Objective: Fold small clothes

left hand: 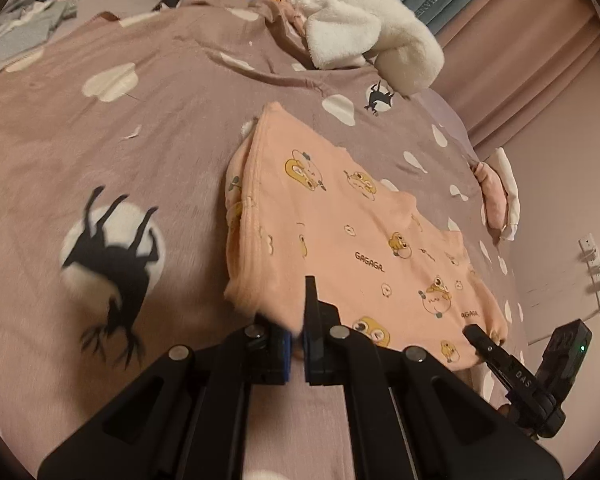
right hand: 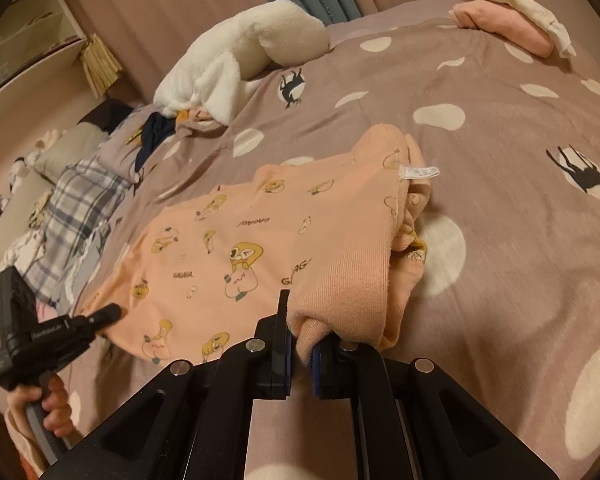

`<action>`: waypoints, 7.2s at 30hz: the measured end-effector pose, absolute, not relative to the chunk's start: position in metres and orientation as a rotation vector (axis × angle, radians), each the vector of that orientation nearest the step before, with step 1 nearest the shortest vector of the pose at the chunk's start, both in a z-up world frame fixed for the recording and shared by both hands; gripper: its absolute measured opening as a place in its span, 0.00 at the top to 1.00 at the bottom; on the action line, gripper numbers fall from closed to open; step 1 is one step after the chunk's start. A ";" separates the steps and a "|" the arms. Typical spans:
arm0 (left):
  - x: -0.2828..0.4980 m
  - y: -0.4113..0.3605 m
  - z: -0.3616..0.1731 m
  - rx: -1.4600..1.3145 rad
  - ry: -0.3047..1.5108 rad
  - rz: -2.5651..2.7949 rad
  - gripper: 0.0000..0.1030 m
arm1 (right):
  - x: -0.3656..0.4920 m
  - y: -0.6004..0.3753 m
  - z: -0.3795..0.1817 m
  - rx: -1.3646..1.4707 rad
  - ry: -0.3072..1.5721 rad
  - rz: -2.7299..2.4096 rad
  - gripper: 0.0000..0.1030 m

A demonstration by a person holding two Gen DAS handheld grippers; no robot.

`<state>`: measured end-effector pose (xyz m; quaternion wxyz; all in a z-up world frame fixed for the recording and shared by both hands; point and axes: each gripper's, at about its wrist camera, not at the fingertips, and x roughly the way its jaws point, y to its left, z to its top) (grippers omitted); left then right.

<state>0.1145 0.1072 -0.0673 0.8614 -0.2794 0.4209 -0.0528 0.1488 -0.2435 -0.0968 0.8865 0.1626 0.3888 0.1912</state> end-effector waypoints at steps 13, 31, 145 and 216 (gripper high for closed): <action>0.079 0.095 -0.077 -0.556 0.905 -0.076 0.98 | 0.126 -0.248 -0.106 0.308 0.869 0.419 0.92; 0.124 0.099 -0.095 -0.785 0.909 -0.261 0.01 | 0.122 -0.252 -0.126 0.310 0.934 0.395 0.92; 0.080 0.126 -0.093 -0.376 0.824 0.035 0.01 | 0.081 -0.286 -0.117 0.442 0.978 0.064 0.28; 0.063 0.171 -0.105 -0.435 0.778 0.124 0.00 | 0.117 -0.048 -0.055 0.231 0.782 0.652 0.90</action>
